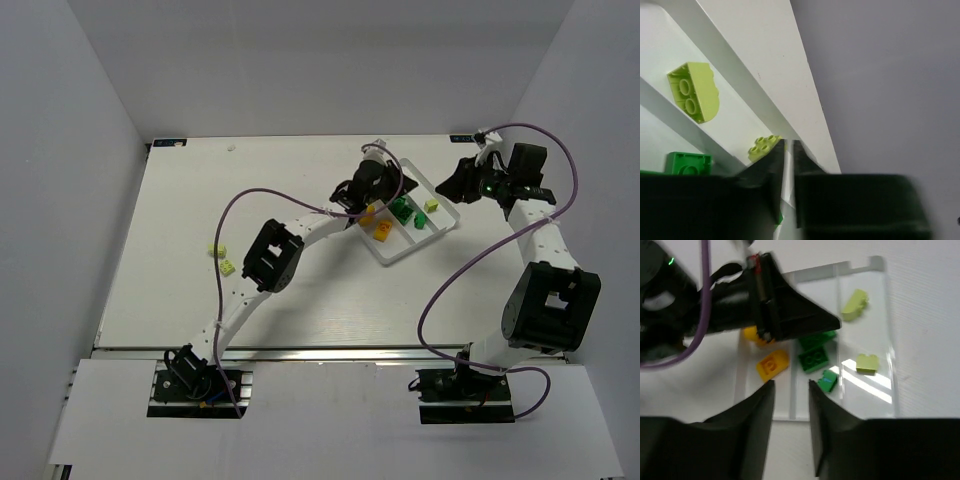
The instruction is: Sort the legos into containers by color
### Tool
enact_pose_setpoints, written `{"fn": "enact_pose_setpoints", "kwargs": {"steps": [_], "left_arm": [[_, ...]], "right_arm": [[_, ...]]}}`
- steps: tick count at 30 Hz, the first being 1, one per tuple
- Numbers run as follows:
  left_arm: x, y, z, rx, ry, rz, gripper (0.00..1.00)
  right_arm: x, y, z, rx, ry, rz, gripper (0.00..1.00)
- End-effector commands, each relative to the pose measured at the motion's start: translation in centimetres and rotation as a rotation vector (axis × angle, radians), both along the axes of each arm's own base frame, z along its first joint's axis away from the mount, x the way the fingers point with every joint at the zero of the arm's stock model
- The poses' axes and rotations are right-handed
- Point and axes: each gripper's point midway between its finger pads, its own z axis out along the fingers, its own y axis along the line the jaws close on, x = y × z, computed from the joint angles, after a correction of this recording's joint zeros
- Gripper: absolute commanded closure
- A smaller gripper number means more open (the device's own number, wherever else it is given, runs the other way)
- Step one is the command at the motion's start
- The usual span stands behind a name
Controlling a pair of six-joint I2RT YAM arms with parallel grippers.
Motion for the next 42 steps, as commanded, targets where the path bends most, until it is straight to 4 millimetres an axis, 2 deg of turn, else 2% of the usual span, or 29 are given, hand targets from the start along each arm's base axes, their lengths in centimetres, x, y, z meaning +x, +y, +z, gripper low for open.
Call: {"fn": "enact_pose_setpoints", "kwargs": {"steps": [1,2,3,4,5,6,7,8,9,10,11,12,13,14,15,16,17,18,19,20,21,22,23,25,27,28,30,35,42], "left_arm": [[2.1,5.4,15.1,-0.036,-0.233,0.070,0.87],[1.7,7.5,19.8,-0.054,-0.282,0.096,0.94],[2.8,10.3,18.2,0.007,-0.248,0.130,0.97],[2.8,12.0,18.8,0.024,-0.245,0.141,1.00],[2.7,14.0,19.4,0.045,-0.238,0.155,1.00],[1.5,17.0,22.2,0.070,-0.229,0.181,1.00],[2.2,21.0,19.6,0.140,-0.153,0.256,1.00],[1.7,23.7,18.8,0.193,-0.101,0.303,0.97],[-0.6,27.3,20.2,0.255,-0.062,0.350,0.91],[-1.0,31.6,17.1,0.337,0.022,0.435,0.83],[-1.9,34.9,16.5,0.396,0.057,0.524,0.61],[-4.7,38.0,17.3,0.460,0.081,0.563,0.48],[-5.7,41.1,16.9,0.502,0.115,0.627,0.38],[-7.3,44.0,15.5,0.576,0.164,0.701,0.32],[-9.5,46.1,14.2,0.656,0.235,0.725,0.20],[-11.4,47.8,15.7,0.662,0.229,0.772,0.15],[-12.9,49.5,15.1,0.696,0.263,0.806,0.11],[-14.9,50.8,14.6,0.746,0.306,0.834,0.11],[-16.7,52.0,15.5,0.738,0.300,0.871,0.11],[-17.9,52.7,15.6,0.745,0.311,0.891,0.10],[-19.4,53.6,15.6,0.763,0.334,0.927,0.10],[-20.4,54.3,16.1,0.760,0.327,0.956,0.10],[-22.0,55.0,17.5,0.731,0.296,0.995,0.10],[-24.3,56.5,18.0,0.722,0.304,1.069,0.10],[-26.5,57.4,19.4,0.672,0.270,1.110,0.10],[-27.1,57.7,19.8,0.662,0.261,1.130,0.10],[-28.7,58.3,20.4,0.639,0.247,1.154,0.02],[-30.1,58.8,21.7,0.593,0.185,1.179,0.02],[-30.4,58.6,21.9,0.582,0.174,1.164,0.02]], "right_arm": [[-3.4,4.1,3.9,0.043,-0.170,0.387,0.56],[-4.6,5.4,4.8,0.086,-0.202,0.479,0.49],[-5.3,6.1,4.9,0.103,-0.212,0.529,0.44],[-5.6,6.8,5.1,0.080,-0.262,0.574,0.42],[-5.7,7.2,5.1,0.071,-0.281,0.595,0.40],[-5.8,7.7,5.0,0.051,-0.297,0.617,0.40],[-6.6,9.4,4.6,0.020,-0.328,0.688,0.40],[-6.8,9.9,4.1,-0.008,-0.333,0.713,0.44],[-7.0,10.5,3.5,-0.036,-0.337,0.741,0.45],[-8.4,13.7,2.5,-0.050,-0.320,0.837,0.47],[-8.2,14.3,1.4,-0.107,-0.321,0.855,0.50],[-9.0,16.3,0.7,-0.131,-0.319,0.905,0.52],[-8.9,17.4,-0.5,-0.153,-0.301,0.914,0.54],[-10.0,21.1,-1.0,-0.162,-0.320,0.970,0.54],[-9.1,21.8,-1.9,-0.231,-0.317,0.937,0.53],[-8.8,23.1,-3.2,-0.245,-0.297,0.940,0.52],[-10.4,26.6,-3.5,-0.248,-0.322,1.009,0.48],[-9.7,27.8,-3.3,-0.270,-0.307,0.986,0.47],[-11.7,30.3,-6.0,-0.282,-0.233,1.070,0.42],[-10.7,31.0,-6.2,-0.288,-0.238,1.067,0.39],[-10.9,33.3,-5.4,-0.277,-0.238,1.073,0.35],[-11.6,35.1,-7.7,-0.287,-0.185,1.097,0.33],[-11.2,36.0,-8.3,-0.310,-0.175,1.080,0.29],[-11.1,39.8,-9.4,-0.299,-0.129,1.014,0.20],[-9.3,41.1,-10.3,-0.345,-0.093,0.894,0.19],[-10.2,43.4,-10.5,-0.337,-0.062,0.894,0.19],[-11.4,45.3,-10.9,-0.319,-0.025,0.906,0.18],[-15.3,49.4,-11.0,-0.256,0.131,0.813,0.11],[-17.0,51.5,-13.3,-0.239,0.216,0.680,0.11]]}}
